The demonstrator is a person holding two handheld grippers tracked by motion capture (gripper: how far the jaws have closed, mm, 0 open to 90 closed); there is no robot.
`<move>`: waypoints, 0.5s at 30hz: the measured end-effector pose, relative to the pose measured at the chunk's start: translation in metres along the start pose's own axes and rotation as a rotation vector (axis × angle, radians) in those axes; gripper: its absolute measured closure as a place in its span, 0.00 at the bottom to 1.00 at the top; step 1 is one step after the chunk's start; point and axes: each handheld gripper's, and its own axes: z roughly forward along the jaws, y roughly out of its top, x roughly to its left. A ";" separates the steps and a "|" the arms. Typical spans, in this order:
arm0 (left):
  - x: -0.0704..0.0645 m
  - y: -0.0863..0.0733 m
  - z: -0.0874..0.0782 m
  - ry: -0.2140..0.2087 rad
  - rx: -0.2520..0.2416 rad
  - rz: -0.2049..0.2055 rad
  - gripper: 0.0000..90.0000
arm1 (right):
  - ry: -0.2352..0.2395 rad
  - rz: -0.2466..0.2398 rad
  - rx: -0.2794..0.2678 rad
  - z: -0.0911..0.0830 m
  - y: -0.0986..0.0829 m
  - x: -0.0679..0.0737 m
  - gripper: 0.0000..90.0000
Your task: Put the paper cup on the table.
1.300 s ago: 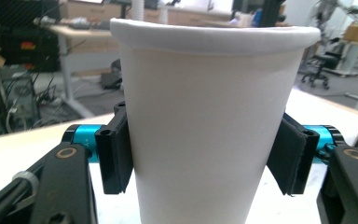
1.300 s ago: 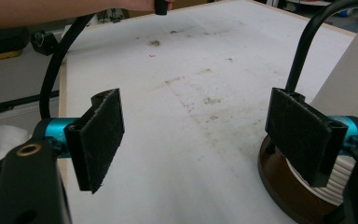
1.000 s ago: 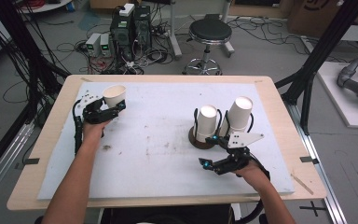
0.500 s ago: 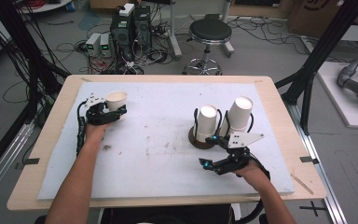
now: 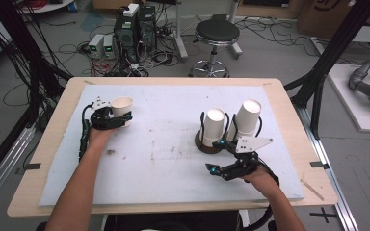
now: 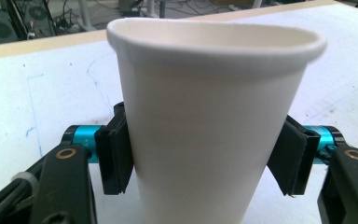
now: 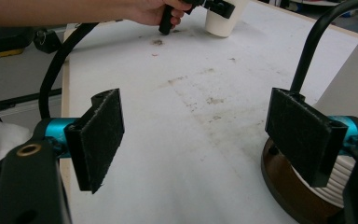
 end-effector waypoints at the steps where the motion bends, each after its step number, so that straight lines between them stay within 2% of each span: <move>1: 0.000 0.000 -0.001 0.001 0.008 0.000 0.37 | -0.001 0.000 -0.001 0.000 0.000 0.000 0.22; 7: -0.004 -0.003 -0.007 0.025 0.038 -0.002 0.33 | -0.001 -0.004 0.002 0.000 0.000 0.000 0.22; 15: -0.007 -0.007 -0.012 0.028 0.046 0.010 0.31 | -0.009 0.004 0.006 0.001 0.000 -0.001 0.22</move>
